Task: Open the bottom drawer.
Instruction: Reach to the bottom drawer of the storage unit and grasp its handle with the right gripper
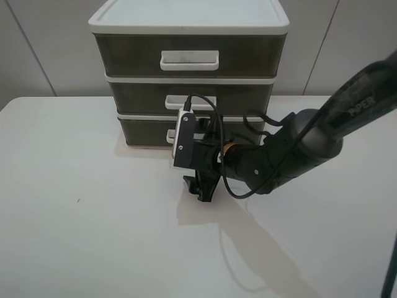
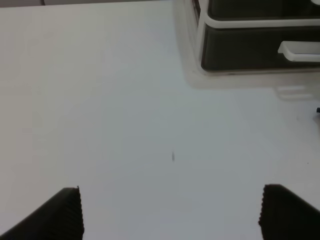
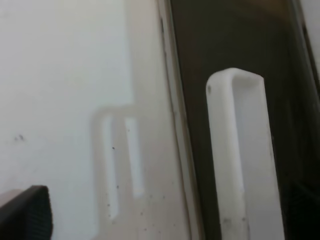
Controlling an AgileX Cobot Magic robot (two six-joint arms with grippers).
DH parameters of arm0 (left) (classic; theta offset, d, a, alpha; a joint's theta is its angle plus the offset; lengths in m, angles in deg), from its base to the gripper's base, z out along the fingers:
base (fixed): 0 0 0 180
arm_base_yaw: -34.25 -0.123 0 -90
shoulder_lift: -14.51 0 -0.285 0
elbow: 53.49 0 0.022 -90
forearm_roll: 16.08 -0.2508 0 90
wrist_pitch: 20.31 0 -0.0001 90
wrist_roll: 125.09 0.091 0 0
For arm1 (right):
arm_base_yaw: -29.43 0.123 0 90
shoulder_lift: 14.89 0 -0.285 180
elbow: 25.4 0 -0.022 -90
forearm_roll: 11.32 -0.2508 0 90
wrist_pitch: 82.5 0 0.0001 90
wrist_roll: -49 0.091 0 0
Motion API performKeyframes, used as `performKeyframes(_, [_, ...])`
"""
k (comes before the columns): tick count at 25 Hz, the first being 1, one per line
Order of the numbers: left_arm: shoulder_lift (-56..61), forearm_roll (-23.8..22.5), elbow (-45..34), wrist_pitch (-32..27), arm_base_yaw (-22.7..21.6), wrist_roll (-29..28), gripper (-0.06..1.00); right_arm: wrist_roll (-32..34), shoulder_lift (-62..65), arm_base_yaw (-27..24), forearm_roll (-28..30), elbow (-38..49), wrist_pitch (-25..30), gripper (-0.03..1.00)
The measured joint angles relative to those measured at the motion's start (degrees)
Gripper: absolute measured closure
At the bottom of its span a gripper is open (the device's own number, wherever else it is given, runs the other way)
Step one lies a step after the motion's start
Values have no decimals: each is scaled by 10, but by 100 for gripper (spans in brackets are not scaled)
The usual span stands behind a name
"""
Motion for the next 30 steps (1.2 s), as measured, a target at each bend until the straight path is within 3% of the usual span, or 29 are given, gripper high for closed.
performKeyframes(16, [0,0,0,0,0,0,23,0,-5,-2,0,0,2,15])
performKeyframes(25, [0,0,0,0,0,0,23,0,-5,-2,0,0,3,29])
performKeyframes(30, [0,0,0,0,0,0,23,0,-5,-2,0,0,2,42])
